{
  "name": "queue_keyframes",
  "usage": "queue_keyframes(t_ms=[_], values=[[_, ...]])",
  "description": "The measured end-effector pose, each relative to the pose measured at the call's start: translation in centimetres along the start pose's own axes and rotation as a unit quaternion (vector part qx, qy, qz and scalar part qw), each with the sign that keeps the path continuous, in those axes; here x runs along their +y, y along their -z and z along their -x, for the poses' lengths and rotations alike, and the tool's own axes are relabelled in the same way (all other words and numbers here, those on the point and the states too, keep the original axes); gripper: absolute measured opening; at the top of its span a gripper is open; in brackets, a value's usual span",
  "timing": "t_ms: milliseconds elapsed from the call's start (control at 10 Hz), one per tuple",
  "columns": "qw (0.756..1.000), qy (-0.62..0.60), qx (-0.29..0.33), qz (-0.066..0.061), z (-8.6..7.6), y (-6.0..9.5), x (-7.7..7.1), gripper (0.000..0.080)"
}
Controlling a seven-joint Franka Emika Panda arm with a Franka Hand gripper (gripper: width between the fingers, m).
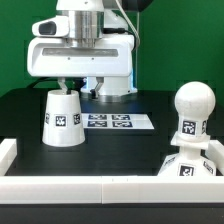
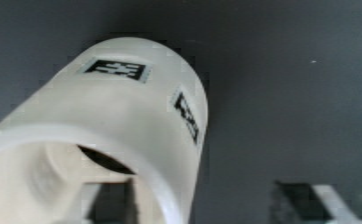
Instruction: Assemble lamp
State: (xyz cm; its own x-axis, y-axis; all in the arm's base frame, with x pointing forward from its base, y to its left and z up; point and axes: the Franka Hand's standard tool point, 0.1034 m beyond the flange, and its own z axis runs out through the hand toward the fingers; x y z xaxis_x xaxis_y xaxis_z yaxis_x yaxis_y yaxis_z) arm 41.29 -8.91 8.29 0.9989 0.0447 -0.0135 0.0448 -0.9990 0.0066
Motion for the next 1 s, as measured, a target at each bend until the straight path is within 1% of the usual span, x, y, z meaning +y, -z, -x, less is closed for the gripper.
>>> queue_keyframes(t_ms=[100,200,300,400,900,1000], values=[[1.000,0.000,0.000,0.000,0.01,-0.01,0.00,0.0257],[1.000,0.000,0.000,0.000,0.01,-0.02,0.00,0.0257],[1.000,0.000,0.000,0.000,-0.02,0.00,0.00,0.0071],[1.000,0.000,0.002,0.000,-0.12,0.11,-0.02,0.0044],[1.000,0.001,0.002,0.000,-0.13,0.11,-0.05,0.0044],[1.000,-0.010,0.000,-0.002,-0.27,0.19,-0.55,0.0044]])
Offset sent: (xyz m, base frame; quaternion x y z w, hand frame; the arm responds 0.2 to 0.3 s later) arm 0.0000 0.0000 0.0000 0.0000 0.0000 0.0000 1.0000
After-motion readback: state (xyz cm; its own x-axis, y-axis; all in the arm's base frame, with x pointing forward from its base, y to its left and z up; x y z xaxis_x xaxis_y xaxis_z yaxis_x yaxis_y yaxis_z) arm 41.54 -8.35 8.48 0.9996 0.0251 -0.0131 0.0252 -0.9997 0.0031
